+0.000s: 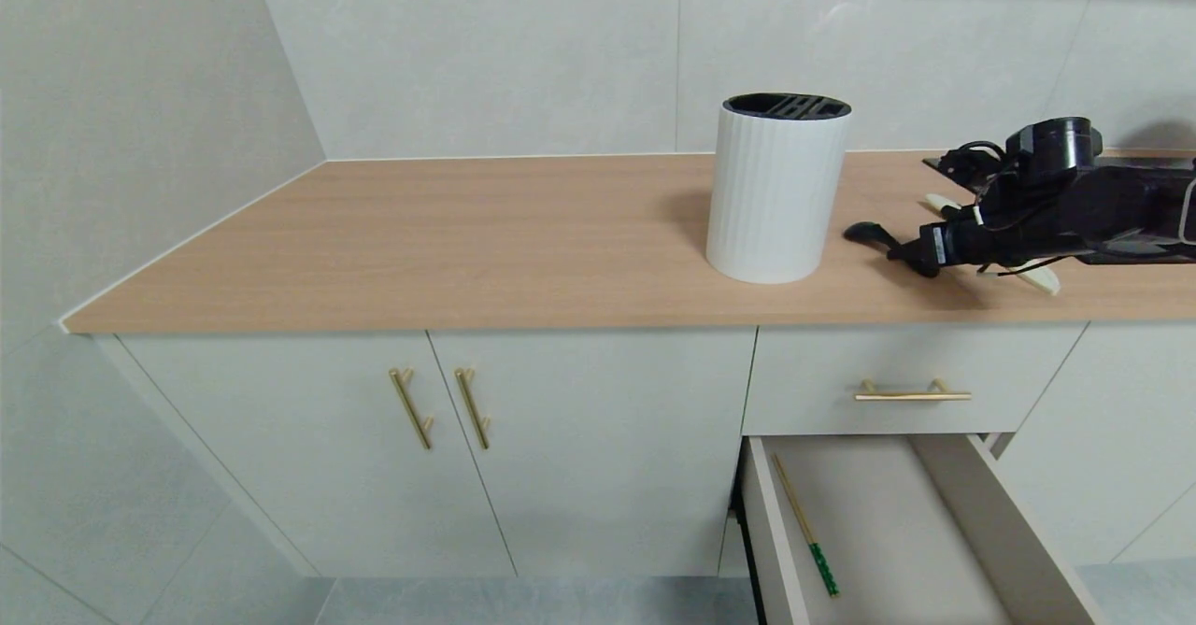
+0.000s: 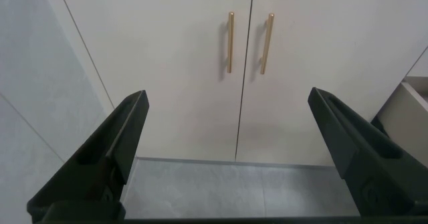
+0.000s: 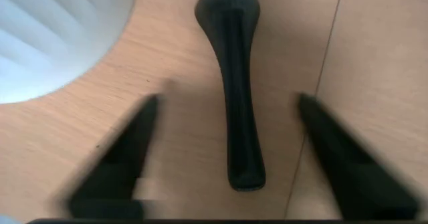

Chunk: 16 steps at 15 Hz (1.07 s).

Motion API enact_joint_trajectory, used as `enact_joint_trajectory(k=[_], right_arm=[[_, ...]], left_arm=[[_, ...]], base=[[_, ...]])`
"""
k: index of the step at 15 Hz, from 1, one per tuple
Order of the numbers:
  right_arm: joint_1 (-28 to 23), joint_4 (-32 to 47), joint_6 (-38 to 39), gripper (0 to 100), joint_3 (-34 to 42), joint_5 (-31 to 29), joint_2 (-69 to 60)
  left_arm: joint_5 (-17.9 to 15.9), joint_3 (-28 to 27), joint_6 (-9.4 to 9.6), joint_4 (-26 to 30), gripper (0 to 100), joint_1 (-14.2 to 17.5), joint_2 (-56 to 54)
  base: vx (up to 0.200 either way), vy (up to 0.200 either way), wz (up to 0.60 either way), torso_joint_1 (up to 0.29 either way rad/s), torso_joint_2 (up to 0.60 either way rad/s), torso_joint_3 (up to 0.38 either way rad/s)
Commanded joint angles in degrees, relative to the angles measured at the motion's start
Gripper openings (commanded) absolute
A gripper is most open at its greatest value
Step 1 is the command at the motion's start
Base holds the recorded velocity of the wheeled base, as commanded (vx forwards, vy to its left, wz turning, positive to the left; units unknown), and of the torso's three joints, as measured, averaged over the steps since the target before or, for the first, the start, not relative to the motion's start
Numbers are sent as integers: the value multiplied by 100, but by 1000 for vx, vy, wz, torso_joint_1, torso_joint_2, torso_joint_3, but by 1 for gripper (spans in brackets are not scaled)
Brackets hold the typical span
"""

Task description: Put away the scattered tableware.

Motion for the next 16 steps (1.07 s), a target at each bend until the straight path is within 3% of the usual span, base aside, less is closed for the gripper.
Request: enact_joint_trajectory(k=[1, 8, 12, 16], right_arm=[[3, 3, -4, 0, 1, 2, 83], [3, 170, 181, 0, 1, -16, -383], [3, 1594, 357, 0, 1, -34, -1692], [3, 3545, 858, 0, 307, -51, -3204]], left_arm=[[1, 0, -1, 1, 100, 0, 2], [1, 0, -1, 1, 100, 0, 2], [1, 0, -1, -8, 100, 0, 2], [1, 0, -1, 1, 100, 0, 2]], base=[[0, 0, 0, 0, 0, 0], [0, 0, 0, 0, 0, 0], [0, 0, 0, 0, 0, 0], [0, 0, 0, 0, 0, 0]])
